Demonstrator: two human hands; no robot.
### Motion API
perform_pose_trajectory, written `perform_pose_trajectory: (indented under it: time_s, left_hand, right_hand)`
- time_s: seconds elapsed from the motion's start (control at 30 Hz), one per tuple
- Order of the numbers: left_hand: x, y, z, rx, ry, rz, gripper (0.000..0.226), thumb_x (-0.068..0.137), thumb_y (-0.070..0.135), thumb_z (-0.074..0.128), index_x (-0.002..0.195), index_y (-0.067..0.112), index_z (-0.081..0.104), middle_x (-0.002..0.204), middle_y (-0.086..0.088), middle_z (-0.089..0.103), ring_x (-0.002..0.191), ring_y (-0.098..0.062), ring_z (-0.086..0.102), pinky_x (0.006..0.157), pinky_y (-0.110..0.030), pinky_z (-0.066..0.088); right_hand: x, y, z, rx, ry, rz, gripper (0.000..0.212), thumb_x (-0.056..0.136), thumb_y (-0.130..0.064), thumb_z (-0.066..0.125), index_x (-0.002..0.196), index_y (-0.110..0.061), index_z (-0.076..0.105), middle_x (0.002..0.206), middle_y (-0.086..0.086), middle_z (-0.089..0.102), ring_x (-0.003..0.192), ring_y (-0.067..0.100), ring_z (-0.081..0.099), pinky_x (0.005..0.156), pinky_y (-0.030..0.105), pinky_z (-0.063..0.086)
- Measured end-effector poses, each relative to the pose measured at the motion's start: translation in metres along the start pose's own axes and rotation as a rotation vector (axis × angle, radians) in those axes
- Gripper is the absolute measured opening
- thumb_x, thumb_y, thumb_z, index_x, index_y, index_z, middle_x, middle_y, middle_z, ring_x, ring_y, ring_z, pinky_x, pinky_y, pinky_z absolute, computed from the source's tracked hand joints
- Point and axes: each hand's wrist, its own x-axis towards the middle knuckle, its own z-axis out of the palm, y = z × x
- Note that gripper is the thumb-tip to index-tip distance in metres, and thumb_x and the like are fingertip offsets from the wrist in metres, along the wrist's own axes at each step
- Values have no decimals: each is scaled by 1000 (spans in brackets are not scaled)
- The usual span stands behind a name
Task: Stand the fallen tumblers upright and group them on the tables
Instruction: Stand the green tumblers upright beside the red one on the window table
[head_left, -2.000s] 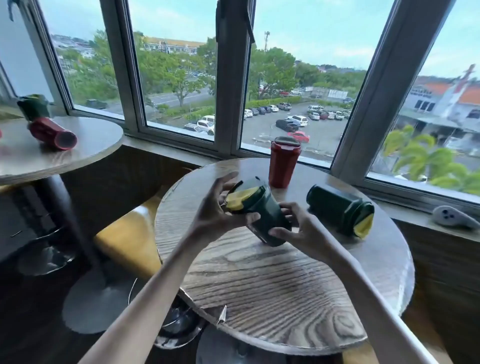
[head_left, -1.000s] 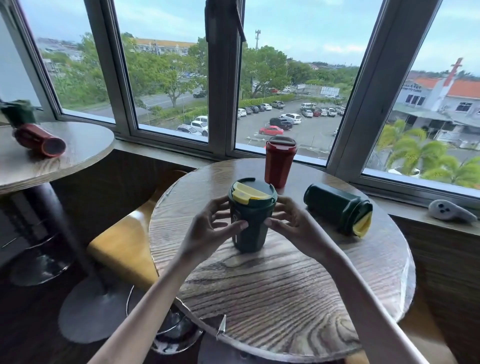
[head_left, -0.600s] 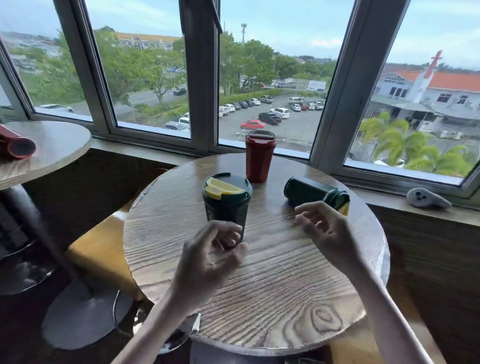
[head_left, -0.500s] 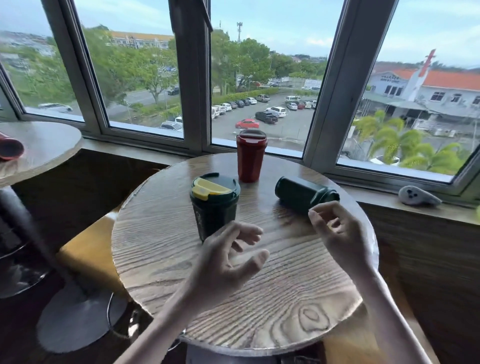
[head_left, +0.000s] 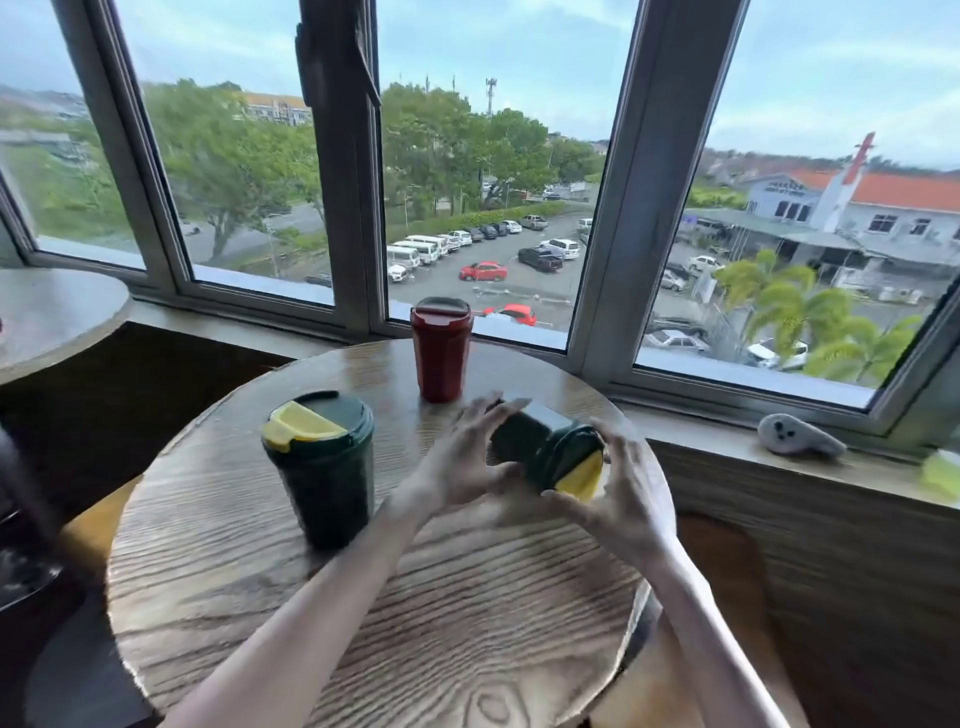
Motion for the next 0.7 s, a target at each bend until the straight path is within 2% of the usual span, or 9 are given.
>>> perform_pose_trajectory:
  time_s: [0.1,0.17,0.2,0.27,0.4,0.43,0.53,0.6,0.7]
  left_hand:
    - [9,-14,4,64,-36,14,77,74,42,70,140,47,30,152,-3,30,138,-21,27,115,-47,25]
    - [13,-18,7,85,5,38,76,70,52,65,136,53,28,148,1,35,135,-20,32,112,-47,29]
    - [14,-19,10,97,24,50,76,68,55,63,135,53,28,146,2,38,133,-20,35,110,-47,31]
    - [18,-19,13,101,68,79,74,68,55,65,134,50,32,140,2,44,128,-20,40,107,-46,35]
    - [26,-9,10,62,196,177,63,70,55,66,126,31,51,123,3,61,111,-15,57,95,-37,46]
    - [29,-6,9,54,217,168,63,69,57,66,124,28,54,119,4,64,104,-14,61,91,-33,49]
    - [32,3,12,-78,243,80,65,65,55,71,120,23,59,111,4,68,98,-8,64,85,-25,51]
    - [33,6,16,-247,253,19,65,63,50,75,119,21,61,107,5,69,97,-2,64,81,-23,54]
    - [33,7,23,-480,259,-73,57,65,36,80,116,20,62,103,4,70,95,-6,67,76,-27,58]
  right_hand:
    - [4,13,6,171,-45,-18,103,48,-82,65,135,-51,20,129,-15,38,119,14,47,91,46,52]
    - [5,12,3,177,-15,-30,102,51,-73,73,136,-44,25,128,-14,40,117,11,48,93,41,51]
    - [7,11,1,158,11,-32,100,54,-63,78,137,-37,30,129,-11,44,116,7,45,96,33,47]
    - [11,11,-3,131,58,-50,94,57,-49,84,137,-31,37,131,-7,49,113,1,41,96,23,38]
    - [29,16,-16,276,98,-77,86,52,-51,79,129,-41,43,123,-12,57,110,12,58,92,41,51]
    - [34,14,-21,341,98,-65,84,52,-49,80,127,-42,43,119,-15,58,106,10,60,91,39,53]
    - [49,4,-34,487,92,-62,82,56,-37,86,125,-39,42,115,-18,55,100,-1,59,81,15,51]
    - [56,1,-37,559,82,-72,80,56,-34,87,123,-38,43,116,-14,56,100,-2,59,80,12,50]
    - [61,3,-36,678,55,-65,70,65,-13,84,122,-30,46,118,-7,59,99,-6,61,84,13,50]
